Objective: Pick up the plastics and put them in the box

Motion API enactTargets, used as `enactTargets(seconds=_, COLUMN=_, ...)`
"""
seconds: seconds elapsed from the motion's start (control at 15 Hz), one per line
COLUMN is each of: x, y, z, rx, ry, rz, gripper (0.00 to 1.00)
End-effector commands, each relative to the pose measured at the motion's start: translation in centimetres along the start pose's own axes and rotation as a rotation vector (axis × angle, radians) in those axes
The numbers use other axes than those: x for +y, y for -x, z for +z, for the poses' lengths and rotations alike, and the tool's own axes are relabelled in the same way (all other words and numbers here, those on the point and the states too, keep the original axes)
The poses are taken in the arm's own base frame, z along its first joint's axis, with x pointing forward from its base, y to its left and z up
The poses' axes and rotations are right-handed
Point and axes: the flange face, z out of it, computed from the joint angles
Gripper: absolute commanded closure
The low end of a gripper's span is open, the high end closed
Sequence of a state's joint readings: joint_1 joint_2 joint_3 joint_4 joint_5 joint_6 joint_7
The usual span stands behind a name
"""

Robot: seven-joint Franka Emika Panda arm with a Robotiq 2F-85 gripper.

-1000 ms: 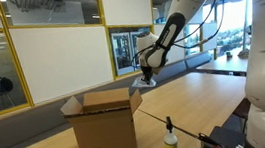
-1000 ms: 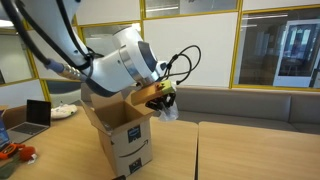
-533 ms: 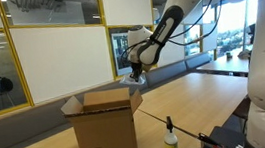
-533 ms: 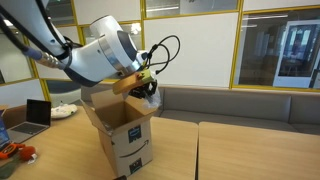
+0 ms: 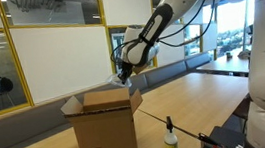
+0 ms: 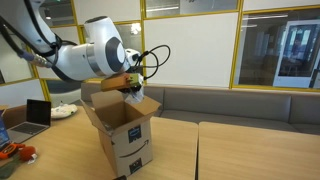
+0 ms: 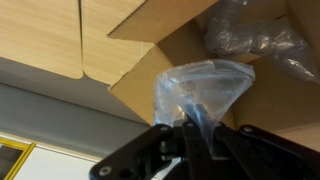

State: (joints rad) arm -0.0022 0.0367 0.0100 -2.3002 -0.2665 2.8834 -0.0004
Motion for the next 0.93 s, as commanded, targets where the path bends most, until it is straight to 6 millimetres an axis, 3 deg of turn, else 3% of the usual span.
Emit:
enactTargets(seconds=0.0, x=-2.3, y=-0.8, z=2.4, rx=0.053, ry=-0.093, rz=0.011, gripper=0.95)
enactTargets(seconds=0.4, x=-6.4, y=-0.6, z=8.6, rx=0.001, ry=-0.257, rz=0.031, gripper=0.95)
enactTargets(seconds=0.47, x=-6.6, y=-0.5, z=9.7, rx=-0.018, ry=-0.273, rz=0.035, gripper=0.7)
enactTargets(seconds=0.6, x=-6.9, y=-0.2, z=11.3, rx=-0.041, ry=-0.294, rz=0.036, gripper=0.62)
enactTargets(seconds=0.87, x=-6.7, y=0.6, z=14.1, rx=-0.091, ry=-0.307, rz=0.032, gripper=0.31)
